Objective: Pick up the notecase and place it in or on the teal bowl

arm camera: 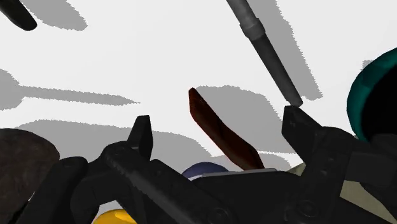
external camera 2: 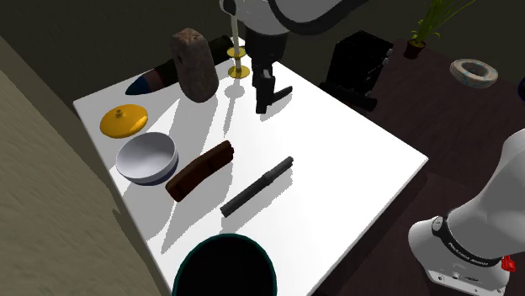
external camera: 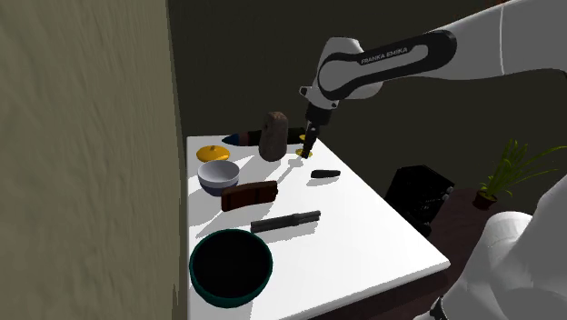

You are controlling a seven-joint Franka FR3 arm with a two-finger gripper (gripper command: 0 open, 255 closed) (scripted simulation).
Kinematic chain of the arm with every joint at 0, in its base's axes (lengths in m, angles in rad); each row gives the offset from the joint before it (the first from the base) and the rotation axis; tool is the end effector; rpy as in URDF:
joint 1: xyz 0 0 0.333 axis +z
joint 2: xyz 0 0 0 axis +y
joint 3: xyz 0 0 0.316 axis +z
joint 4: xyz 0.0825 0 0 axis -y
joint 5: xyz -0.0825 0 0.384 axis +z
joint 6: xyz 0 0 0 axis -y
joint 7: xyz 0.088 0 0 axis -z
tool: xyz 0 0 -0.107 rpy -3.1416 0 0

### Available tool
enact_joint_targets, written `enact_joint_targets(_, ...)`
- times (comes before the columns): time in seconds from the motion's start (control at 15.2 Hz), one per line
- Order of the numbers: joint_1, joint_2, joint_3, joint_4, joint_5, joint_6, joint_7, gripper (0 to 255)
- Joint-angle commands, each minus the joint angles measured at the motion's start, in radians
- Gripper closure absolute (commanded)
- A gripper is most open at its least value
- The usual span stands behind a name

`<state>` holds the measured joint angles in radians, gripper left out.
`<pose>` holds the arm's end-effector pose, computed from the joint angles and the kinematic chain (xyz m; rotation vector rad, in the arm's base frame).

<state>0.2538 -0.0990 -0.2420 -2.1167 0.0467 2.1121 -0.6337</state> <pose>0.5309 0.0059 0.4644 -2.9539 -0.9516 -0.1657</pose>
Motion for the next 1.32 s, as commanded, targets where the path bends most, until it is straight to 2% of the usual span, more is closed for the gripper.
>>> enact_joint_targets(0.0, 0.013, 0.087, 0.0, 0.051, 0.029, 0.023, -0.076, 0)
enact_joint_targets(0.53, 0.031, 0.361, 0.055, 0.234, 0.104, 0.065, -0.315, 0)
enact_joint_targets(0.99, 0.041, 0.578, 0.125, 0.409, 0.115, 0.074, -0.475, 0)
enact_joint_targets(1.25, 0.04, 0.607, 0.129, 0.396, 0.121, 0.115, -0.479, 0)
